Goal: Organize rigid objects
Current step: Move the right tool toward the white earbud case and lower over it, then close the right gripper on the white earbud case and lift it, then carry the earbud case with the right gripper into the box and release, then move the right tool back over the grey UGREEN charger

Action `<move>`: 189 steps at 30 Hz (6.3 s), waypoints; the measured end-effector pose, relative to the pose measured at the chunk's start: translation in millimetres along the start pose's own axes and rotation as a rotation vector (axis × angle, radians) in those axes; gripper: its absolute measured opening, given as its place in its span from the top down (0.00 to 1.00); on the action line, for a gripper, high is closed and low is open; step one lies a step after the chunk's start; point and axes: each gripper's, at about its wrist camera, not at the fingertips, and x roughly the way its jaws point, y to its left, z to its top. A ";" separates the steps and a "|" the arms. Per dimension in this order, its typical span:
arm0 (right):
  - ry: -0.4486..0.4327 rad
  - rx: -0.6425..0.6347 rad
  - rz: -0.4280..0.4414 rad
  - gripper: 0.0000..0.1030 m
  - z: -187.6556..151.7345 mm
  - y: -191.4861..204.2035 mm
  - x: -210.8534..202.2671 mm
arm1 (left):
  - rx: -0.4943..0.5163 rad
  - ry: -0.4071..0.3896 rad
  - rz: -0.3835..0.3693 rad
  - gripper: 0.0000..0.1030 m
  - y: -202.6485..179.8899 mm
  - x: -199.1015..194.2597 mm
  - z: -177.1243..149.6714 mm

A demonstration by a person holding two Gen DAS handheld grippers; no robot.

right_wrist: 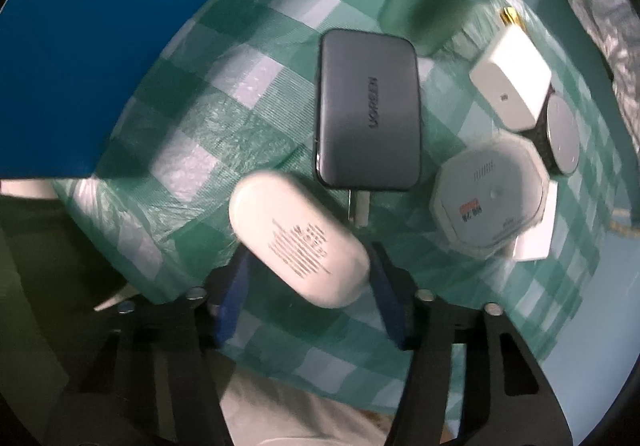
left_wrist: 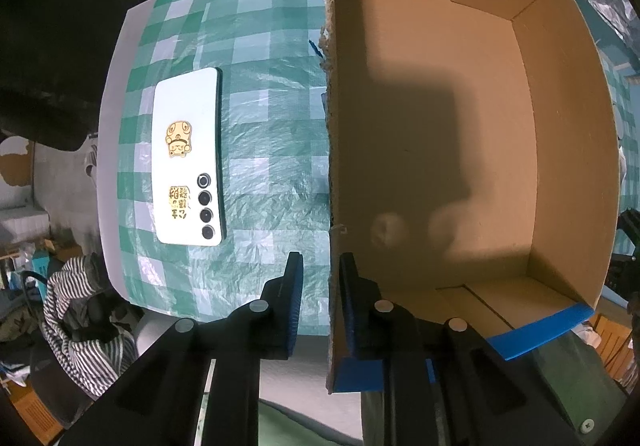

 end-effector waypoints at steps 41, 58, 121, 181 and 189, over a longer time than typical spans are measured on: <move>-0.020 0.098 0.087 0.64 14.3 31.3 11.0 | 0.058 -0.003 0.010 0.82 -10.2 -2.3 2.2; -0.150 0.143 0.117 0.64 36.0 5.0 -72.0 | 0.062 -0.005 -0.005 0.92 -10.9 -6.8 4.1; -0.207 -0.036 0.088 0.64 189.4 49.2 -125.5 | 0.053 0.018 0.001 0.92 -7.9 -5.7 8.1; -0.110 0.138 0.037 0.43 68.1 -52.7 -71.2 | 0.069 0.014 -0.003 0.92 -11.3 -12.4 12.6; -0.079 0.133 0.028 0.43 71.6 -52.3 -49.4 | 0.068 0.014 -0.005 0.92 -10.6 -11.9 12.9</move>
